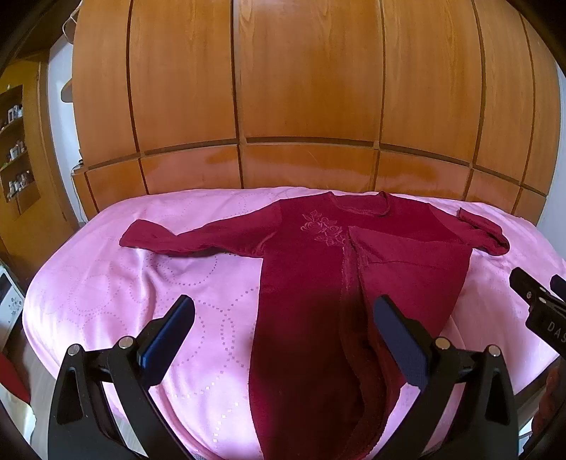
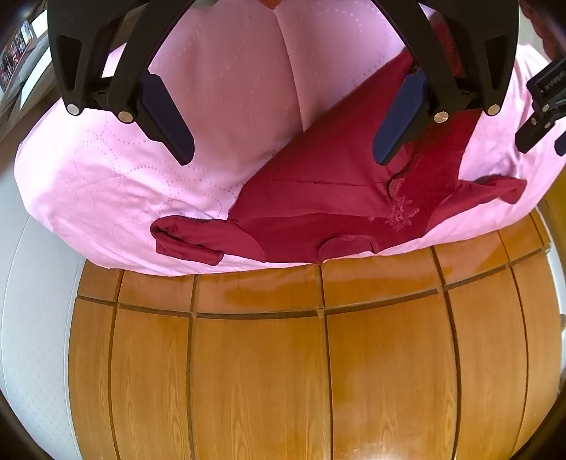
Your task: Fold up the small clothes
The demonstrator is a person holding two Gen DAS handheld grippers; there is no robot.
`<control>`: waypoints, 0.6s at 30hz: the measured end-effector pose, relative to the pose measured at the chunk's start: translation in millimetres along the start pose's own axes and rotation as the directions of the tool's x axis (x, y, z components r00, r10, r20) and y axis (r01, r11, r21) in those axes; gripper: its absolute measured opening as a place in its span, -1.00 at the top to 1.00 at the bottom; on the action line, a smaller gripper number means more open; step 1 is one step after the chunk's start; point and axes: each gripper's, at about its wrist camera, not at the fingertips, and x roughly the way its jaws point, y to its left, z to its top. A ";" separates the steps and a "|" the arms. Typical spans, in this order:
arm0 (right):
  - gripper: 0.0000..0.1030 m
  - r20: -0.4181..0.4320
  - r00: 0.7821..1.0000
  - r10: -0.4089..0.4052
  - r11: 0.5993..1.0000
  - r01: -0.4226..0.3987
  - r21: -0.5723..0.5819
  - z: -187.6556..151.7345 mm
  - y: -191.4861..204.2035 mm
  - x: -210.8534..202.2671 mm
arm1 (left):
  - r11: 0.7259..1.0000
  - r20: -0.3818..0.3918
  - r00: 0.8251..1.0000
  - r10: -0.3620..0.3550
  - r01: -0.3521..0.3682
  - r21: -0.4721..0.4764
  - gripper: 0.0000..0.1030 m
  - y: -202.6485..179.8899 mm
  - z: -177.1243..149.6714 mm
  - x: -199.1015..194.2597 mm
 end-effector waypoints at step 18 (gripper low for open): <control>-0.94 -0.008 1.000 -0.001 1.000 0.001 -0.001 -2.3 -1.0 -0.1 | 1.000 -0.013 1.000 -0.001 0.001 0.001 -0.96 -4.0 0.0 2.0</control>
